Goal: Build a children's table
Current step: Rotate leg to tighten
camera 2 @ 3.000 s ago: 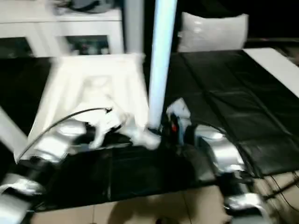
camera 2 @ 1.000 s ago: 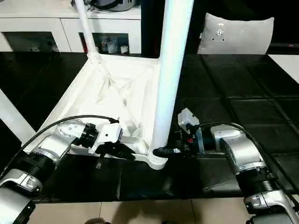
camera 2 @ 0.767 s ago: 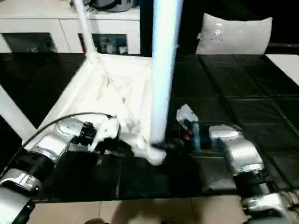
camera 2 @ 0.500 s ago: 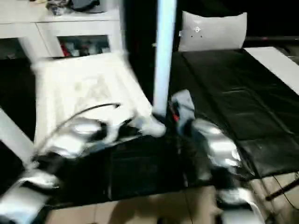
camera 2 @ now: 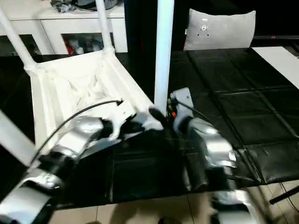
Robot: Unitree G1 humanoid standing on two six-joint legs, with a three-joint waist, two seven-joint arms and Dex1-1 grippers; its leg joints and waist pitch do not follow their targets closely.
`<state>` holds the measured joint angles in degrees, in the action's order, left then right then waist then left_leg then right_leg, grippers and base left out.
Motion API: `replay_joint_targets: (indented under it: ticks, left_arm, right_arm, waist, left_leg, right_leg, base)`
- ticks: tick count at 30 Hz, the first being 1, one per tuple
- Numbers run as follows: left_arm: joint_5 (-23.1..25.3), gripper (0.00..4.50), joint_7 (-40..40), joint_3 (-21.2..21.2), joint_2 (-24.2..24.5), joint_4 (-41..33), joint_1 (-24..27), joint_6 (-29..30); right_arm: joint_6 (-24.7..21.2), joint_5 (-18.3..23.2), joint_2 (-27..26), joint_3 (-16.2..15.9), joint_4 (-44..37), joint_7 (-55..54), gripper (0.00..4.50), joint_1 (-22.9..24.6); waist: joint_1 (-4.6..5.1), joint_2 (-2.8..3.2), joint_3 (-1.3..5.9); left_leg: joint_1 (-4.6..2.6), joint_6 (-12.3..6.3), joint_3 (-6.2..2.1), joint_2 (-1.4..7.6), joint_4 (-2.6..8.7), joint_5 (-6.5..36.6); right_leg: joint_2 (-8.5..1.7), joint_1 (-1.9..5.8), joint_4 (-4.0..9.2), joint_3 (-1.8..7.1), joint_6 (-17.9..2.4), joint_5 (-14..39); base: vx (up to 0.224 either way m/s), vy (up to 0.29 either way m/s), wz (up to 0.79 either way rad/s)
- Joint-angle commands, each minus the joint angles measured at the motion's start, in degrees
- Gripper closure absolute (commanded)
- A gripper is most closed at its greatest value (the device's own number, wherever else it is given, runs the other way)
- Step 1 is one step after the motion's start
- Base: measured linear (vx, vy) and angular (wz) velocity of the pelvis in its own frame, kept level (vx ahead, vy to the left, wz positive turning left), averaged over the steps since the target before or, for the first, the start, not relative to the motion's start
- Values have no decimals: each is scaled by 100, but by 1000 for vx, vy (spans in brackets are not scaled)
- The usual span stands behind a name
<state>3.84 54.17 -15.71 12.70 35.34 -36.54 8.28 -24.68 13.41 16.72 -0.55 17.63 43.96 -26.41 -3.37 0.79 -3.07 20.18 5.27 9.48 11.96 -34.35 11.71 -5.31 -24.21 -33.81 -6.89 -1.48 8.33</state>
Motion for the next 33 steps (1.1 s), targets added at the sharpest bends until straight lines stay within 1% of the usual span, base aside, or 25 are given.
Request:
replay_joint_targets:
  ticks: [1,2,3,4,5,6,8,10,11,13,14,15,16,17,18,19,21,22,23,24,27,28,30,32,33]
  left_arm:
    - [-228,450,375,26,73,-193,-140,-495]
    - [-268,450,585,1,135,-179,-135,-576]
    - [-291,450,960,-73,275,-128,-150,-715]
    - [-250,450,1261,-176,418,-55,-186,-883]
    - [-249,450,1265,-178,420,-54,-186,-885]
    - [-239,450,1324,-200,448,-38,-195,-925]
    - [-252,450,1712,-278,572,65,-250,-1107]
    - [-307,450,2083,-352,657,96,-277,-1263]
    - [-344,450,2291,-403,703,57,-270,-1297]
    - [-383,450,2569,-479,750,3,-253,-1381]
    - [-392,450,2633,-496,760,-8,-250,-1404]
    - [-373,450,2679,-529,776,-13,-246,-1422]
    - [-359,450,2732,-559,791,12,-253,-1477]
    - [-349,450,2793,-593,807,28,-255,-1543]
    - [-303,450,2904,-652,829,89,-266,-1694]
    - [-302,450,2906,-653,829,89,-266,-1696]
    - [-291,450,2956,-657,827,128,-280,-1752]
    - [-293,450,2995,-647,823,161,-291,-1786]
    - [-299,450,3024,-637,826,165,-294,-1803]
    - [-304,450,3044,-632,830,165,-294,-1812]
    - [-309,450,3043,-644,833,212,-328,-1878]
    - [-311,450,3039,-647,830,230,-336,-1894]
    - [-310,450,3025,-649,827,251,-344,-1912]
    - [-296,450,2992,-634,815,289,-354,-1940]
    - [-288,450,2988,-626,810,304,-356,-1951]
  right_arm:
    - [44,129,133,-64,-199,465,69,29]
    - [104,122,278,-118,-228,710,57,67]
    - [265,61,597,-251,-246,1198,45,123]
    - [321,27,831,-318,-208,1525,45,114]
    - [321,26,834,-319,-208,1528,37,114]
    - [325,21,873,-327,-197,1582,14,107]
    - [416,74,1150,-453,-177,2100,2,64]
    - [616,113,1374,-595,-194,2606,2,57]
    - [619,179,1448,-651,-214,2850,2,47]
    - [574,267,1524,-727,-228,3195,2,20]
    - [577,278,1540,-745,-227,3269,29,13]
    - [642,226,1545,-783,-185,3293,36,-4]
    - [686,208,1560,-822,-140,3340,36,-21]
    - [683,213,1574,-863,-109,3410,36,-35]
    - [641,263,1534,-903,-28,3586,56,-75]
    - [639,264,1533,-903,-27,3589,56,-75]
    - [635,307,1496,-937,9,3686,79,-98]
    - [649,322,1496,-953,40,3751,79,-113]
    - [654,342,1483,-982,21,3805,92,-108]
    - [654,355,1473,-1000,3,3839,103,-102]
    - [575,396,1382,-1070,10,3894,134,-103]
    - [548,407,1379,-1091,0,3934,134,-99]
    - [502,420,1378,-1117,-37,3976,157,-82]
    - [433,444,1381,-1139,-90,4033,167,-52]
    - [412,455,1385,-1140,-105,4052,191,-41]
  waist:
    - [-29,-49,442]
    - [-33,-40,435]
    - [-48,-38,433]
    - [-92,-40,426]
    - [-117,-42,417]
    - [-157,-40,425]
    - [-195,-29,420]
    - [-239,-35,436]
    - [-262,-39,437]
    - [-309,-38,449]
    - [-324,-34,442]
    - [-333,-32,443]
    - [-350,-47,444]
    - [-355,-45,444]
    - [-363,-50,441]
    - [-365,-51,442]
    - [-378,-55,439]
    - [-379,-55,441]
    - [-377,-104,438]
    - [-386,-75,442]
    - [-372,-79,443]
    - [-370,-76,442]
    - [-369,-69,446]
    - [-374,-69,449]
    - [-380,-75,448]
  left_leg:
    - [44,-557,32,56,347,704]
    - [36,-522,35,64,351,715]
    - [29,-520,35,56,347,759]
    - [10,-520,38,70,349,817]
    - [10,-507,44,82,357,840]
    - [2,-464,39,85,357,823]
    - [-22,-436,44,94,360,889]
    - [-16,-451,42,109,356,852]
    - [-4,-465,41,117,355,791]
    - [-13,-496,44,119,345,751]
    - [-6,-515,44,129,351,751]
    - [-8,-500,42,133,350,750]
    - [-8,-476,42,131,354,740]
    - [-4,-459,39,129,353,743]
    - [-1,-429,40,122,355,791]
    - [3,-426,40,119,354,797]
    - [5,-401,40,116,355,786]
    - [6,-398,38,117,355,782]
    - [9,-407,46,117,353,781]
    - [6,-398,38,121,355,750]
    - [19,-403,38,111,351,711]
    - [13,-400,41,110,351,714]
    - [13,-392,38,116,351,710]
    - [8,-384,36,123,354,695]
    - [9,-387,40,117,351,700]
  right_leg:
    - [-276,463,405,283,-957,1562]
    - [-282,449,412,286,-949,1634]
    - [-274,446,425,275,-926,1705]
    - [-280,438,438,284,-874,1809]
    - [-284,436,435,292,-863,1874]
    - [-289,433,424,291,-862,1894]
    - [-291,414,436,288,-864,1968]
    - [-298,425,415,294,-909,1853]
    - [-298,427,390,301,-964,1705]
    - [-299,429,362,302,-1047,1567]
    - [-303,424,357,306,-1087,1528]
    - [-304,422,351,308,-1096,1522]
    - [-307,422,353,307,-1101,1521]
    - [-311,427,349,306,-1096,1539]
    - [-309,431,363,302,-1050,1656]
    - [-311,436,366,300,-1036,1687]
    - [-313,435,379,299,-965,1805]
    - [-314,436,379,298,-954,1824]
    - [-310,433,388,298,-935,1849]
    - [-314,431,377,298,-930,1856]
    - [-306,432,377,294,-907,1844]
    - [-305,426,382,294,-904,1855]
    - [-303,427,375,294,-920,1808]
    - [-300,428,364,298,-931,1777]
    - [-304,432,370,297,-925,1790]
  base:
    - [0,0,0]
    - [0,0,0]
    - [0,0,0]
    - [0,0,0]
    - [0,0,0]
    - [0,0,0]
    - [0,0,0]
    - [0,0,0]
    - [0,0,0]
    - [0,0,0]
    - [0,0,0]
    - [0,0,0]
    - [0,0,0]
    - [0,0,0]
    - [0,0,0]
    - [0,0,0]
    - [0,0,0]
    - [0,0,0]
    - [0,0,0]
    - [0,0,0]
    - [0,0,0]
    - [0,0,0]
    - [0,0,0]
    - [0,0,0]
    - [0,0,0]
